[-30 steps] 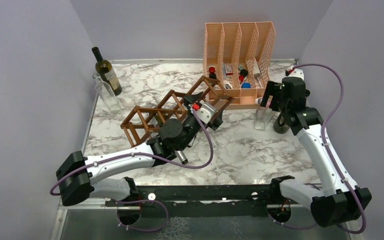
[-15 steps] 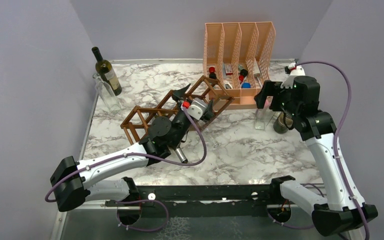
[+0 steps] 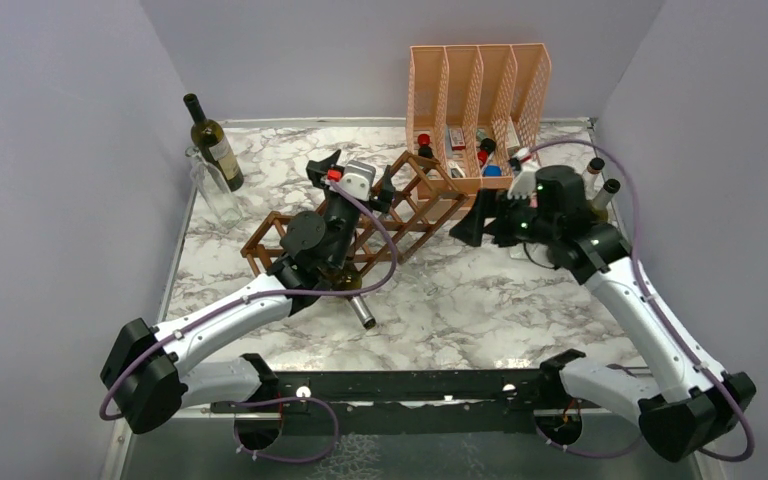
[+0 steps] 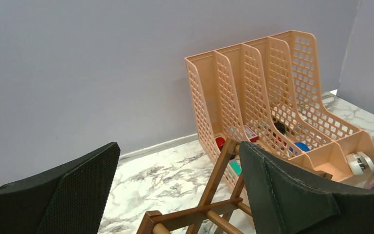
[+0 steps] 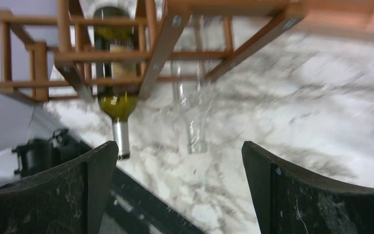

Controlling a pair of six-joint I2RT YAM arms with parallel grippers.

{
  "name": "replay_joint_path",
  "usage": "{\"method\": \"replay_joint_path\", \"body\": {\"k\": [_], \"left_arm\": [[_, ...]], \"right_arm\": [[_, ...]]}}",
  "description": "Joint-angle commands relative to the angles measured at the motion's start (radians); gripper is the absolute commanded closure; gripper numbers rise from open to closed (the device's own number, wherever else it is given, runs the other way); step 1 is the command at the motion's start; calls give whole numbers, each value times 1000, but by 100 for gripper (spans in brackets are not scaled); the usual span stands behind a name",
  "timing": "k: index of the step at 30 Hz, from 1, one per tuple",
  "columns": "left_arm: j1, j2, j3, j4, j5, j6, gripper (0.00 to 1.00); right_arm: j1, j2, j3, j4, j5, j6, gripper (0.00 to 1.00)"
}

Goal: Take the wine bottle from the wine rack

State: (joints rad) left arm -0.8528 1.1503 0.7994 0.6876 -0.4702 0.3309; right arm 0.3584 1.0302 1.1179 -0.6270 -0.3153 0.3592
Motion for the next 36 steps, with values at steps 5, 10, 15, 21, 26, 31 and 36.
{"method": "replay_joint_path", "body": {"k": [5,10,15,21,26,31,36], "left_arm": [[44,74,24,-39,-28,-178,1],[55,91,35,-62,-25,-196,1],[57,82,35,-65,-19,-188,1],[58,78,35,-66,-7,-192,1],[58,83,35,-66,2,-196,1],[62,88,35,-67,5,-193,1],[74,97,37,-66,8,-199,1]], "right_arm": [[286,147,-133,133,102,175,0],[291,258,-185,216,39,180,0],[291,212,-291,325,155,154,0],[291,240,-399,526,118,145,0],[292,288,-452,671,90,142,0],[291,283,-562,921,41,157,3],[292,336,-576,1014,35,159,11]]}}
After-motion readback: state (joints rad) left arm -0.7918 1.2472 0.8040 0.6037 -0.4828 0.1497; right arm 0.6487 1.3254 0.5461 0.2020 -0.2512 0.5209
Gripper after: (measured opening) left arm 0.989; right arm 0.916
